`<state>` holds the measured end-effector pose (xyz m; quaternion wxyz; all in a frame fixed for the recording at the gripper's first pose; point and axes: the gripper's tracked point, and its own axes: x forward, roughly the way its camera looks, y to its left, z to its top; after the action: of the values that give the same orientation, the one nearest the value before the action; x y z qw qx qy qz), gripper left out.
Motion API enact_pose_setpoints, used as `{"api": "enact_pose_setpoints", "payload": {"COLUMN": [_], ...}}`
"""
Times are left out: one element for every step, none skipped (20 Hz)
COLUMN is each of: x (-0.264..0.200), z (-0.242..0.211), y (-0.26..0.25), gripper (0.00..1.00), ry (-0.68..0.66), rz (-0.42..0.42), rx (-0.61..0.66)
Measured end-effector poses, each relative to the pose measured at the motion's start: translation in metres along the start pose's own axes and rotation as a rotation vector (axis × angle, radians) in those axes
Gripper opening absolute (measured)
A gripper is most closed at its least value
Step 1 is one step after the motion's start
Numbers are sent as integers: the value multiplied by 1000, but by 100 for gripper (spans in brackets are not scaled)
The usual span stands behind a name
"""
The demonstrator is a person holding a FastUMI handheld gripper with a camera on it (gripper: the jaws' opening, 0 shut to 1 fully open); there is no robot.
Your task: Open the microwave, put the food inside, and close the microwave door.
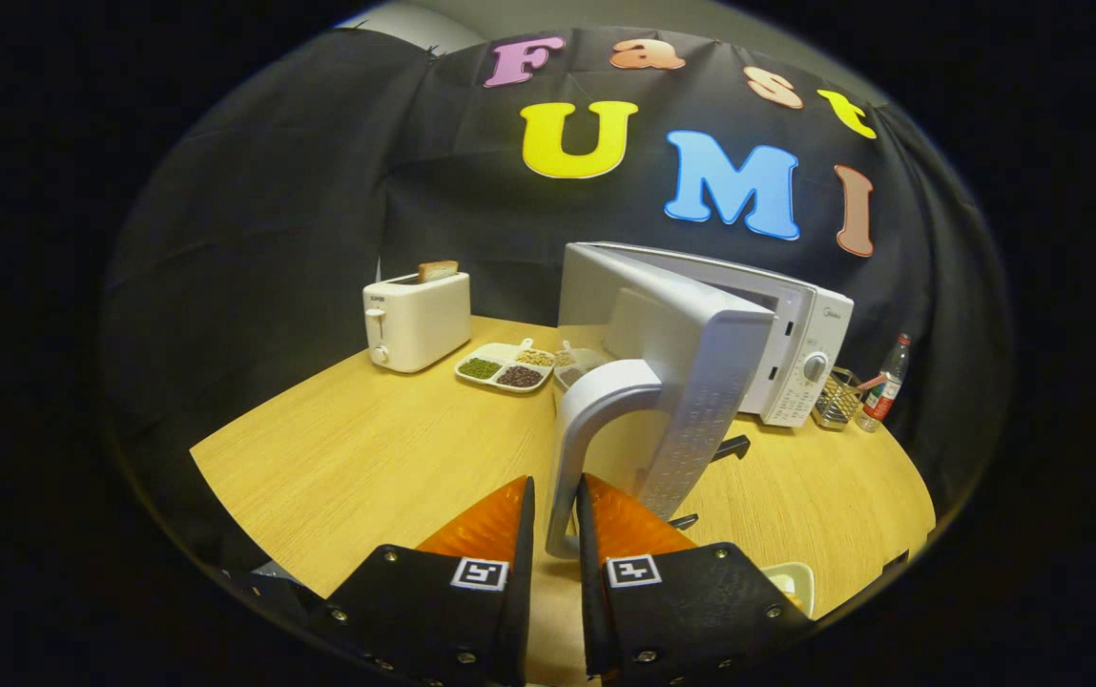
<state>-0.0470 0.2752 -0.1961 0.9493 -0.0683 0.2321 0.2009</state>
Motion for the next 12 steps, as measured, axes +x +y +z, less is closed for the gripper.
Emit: {"api": "enact_pose_setpoints", "payload": {"x": [-1,-3,-3,-5,-4,-6,-8,-10,-12,-16,-20,-25], "z": [1,1,3,3,5,5,8,12,16,23,29,35], "y": [7,18,27,34,43,52,60,69,77,87,92,96], "gripper": [23,24,23,24,23,23,23,24,24,23,24,24], "ry": [0,1,-1,-4,-4,-2,-5,-14,-24,-43,-59,-75], "rz": [15,33,52,66,88,109,132,162,189,224,258,281], "rx": [-9,-17,-24,-34,-52,-65,-72,-77,-84,-90,-92,-89]}}
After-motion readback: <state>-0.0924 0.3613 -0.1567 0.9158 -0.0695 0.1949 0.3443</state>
